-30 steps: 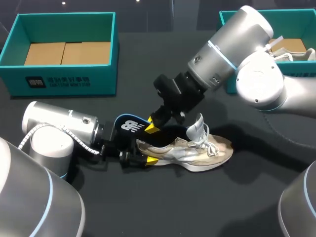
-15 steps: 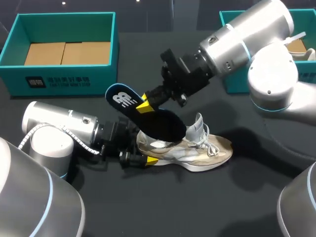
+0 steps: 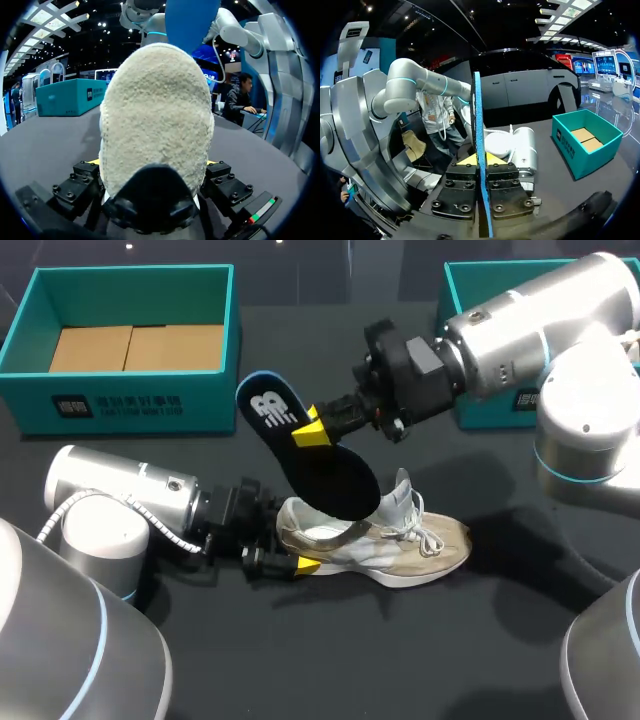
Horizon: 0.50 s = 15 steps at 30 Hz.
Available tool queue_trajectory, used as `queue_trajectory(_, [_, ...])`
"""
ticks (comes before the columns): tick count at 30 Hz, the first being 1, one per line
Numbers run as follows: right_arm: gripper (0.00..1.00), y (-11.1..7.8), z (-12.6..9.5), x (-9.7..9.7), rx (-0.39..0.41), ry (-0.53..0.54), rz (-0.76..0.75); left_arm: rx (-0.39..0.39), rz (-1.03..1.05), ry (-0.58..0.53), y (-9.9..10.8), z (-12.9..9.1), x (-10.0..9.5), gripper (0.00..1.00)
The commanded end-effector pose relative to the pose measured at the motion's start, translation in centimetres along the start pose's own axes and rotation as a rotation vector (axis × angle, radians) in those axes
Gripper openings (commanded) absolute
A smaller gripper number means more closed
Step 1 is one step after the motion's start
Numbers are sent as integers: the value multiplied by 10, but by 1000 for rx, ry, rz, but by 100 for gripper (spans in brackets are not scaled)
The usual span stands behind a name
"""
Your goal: Take the shoe out of the shoebox, open the shoe tongue, remove and reinsert the insole, then place the shoe into the shoebox
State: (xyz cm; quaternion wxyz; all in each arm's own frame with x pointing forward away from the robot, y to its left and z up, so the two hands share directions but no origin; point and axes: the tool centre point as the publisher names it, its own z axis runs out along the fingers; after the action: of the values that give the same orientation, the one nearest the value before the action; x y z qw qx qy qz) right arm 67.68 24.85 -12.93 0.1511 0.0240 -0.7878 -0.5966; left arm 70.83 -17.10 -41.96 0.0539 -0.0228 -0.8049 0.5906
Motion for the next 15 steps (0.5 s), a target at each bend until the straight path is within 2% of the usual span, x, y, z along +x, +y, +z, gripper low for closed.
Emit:
queue_trajectory(1, [0, 17, -47, 54, -120, -82, -13, 0, 0, 0, 3, 0, 0, 0])
queue_trajectory(11, [0, 17, -47, 54, -120, -82, -13, 0, 0, 0, 3, 0, 0, 0])
queue_trajectory(12, [0, 14, -47, 53, -206, -37, 10, 0, 0, 0, 3, 0, 0, 0])
queue_trajectory(13, [0, 12, -48, 54, -217, -56, 36, 0, 0, 0, 3, 0, 0, 0])
queue_trajectory(15, [0, 9, -54, 59, -301, -38, 108, 0, 0, 0, 3, 0, 0, 0])
